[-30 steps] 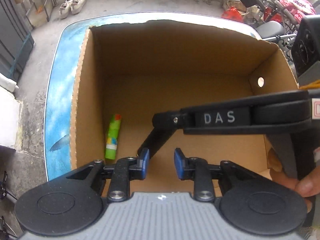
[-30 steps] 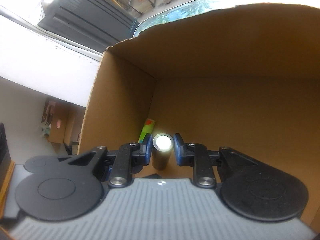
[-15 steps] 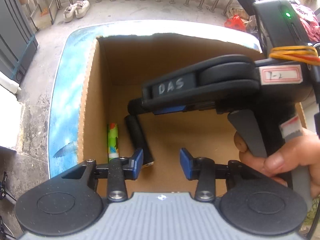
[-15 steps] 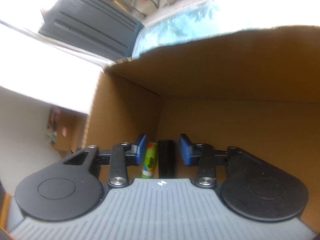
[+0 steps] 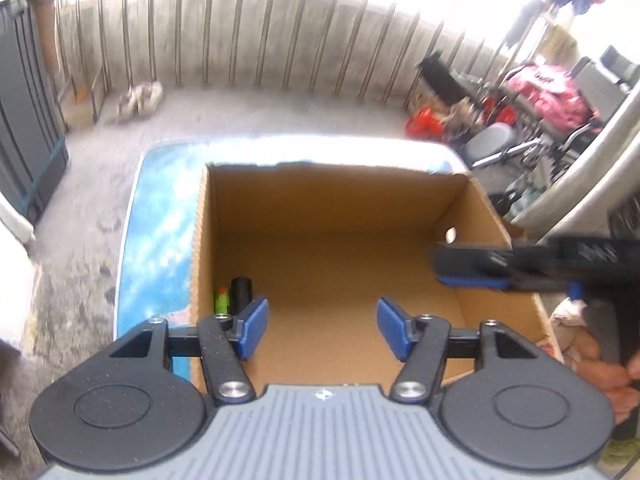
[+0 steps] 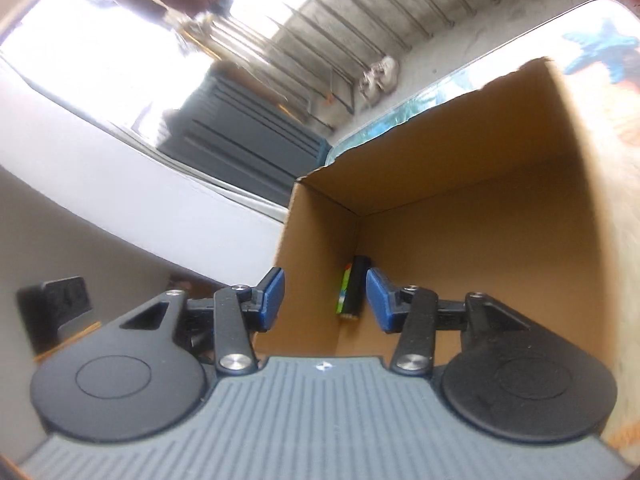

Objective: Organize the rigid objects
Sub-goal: 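Grasp the remaining black cylinder in the pink bowl with the right gripper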

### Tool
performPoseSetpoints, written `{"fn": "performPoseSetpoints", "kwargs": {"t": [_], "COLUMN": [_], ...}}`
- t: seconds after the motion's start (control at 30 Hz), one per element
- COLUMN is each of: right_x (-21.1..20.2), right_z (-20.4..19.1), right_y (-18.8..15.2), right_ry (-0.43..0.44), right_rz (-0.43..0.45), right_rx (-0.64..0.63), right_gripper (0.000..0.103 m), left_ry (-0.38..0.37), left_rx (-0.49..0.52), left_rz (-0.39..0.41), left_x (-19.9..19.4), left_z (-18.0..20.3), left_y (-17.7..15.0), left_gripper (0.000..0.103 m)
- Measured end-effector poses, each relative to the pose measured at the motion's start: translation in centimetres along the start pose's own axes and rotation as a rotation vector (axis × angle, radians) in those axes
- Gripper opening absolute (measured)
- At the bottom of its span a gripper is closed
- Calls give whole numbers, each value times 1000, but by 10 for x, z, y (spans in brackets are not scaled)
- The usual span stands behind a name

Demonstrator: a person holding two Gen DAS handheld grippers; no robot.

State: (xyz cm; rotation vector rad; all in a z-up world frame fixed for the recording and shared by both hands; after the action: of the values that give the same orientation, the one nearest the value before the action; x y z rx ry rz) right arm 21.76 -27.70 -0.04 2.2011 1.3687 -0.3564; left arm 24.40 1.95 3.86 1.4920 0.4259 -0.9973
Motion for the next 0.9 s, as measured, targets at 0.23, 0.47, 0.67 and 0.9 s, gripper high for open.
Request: {"fn": "performPoseSetpoints", "kwargs": {"t": [0.23, 0.47, 0.67, 0.9], "right_x": [-80, -43, 5, 19], "right_z": [23, 65, 86, 88], "right_y": [-85, -159, -169, -162], "right_ry": [31, 4, -34, -67], "right_rz": [100, 66, -9, -20], "right_rx": [-5, 100, 196, 209], "right_gripper": [48, 47, 40, 37], "left_ry": [-45, -55, -33, -23], "left_rx": [73, 125, 185, 243], "left_rz": [127, 90, 4, -44], "left_x": [-59, -41, 9, 42], "left_z": [28, 64, 82, 86], "left_y": [-43, -111, -146, -149], "left_gripper": [72, 72, 59, 49]}}
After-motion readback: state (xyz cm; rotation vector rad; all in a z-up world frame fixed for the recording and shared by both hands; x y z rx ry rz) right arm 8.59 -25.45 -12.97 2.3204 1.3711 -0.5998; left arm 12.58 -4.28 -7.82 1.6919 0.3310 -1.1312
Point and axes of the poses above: each gripper's, at about its wrist camera, not at the fingertips, and x roughly the way its jaws point, z to its right, y to its top, the point moved 4 cm from there along x, roughly the way its jaws point, and after that the axes turned 10 degrees about x, right-handed, at the moved point
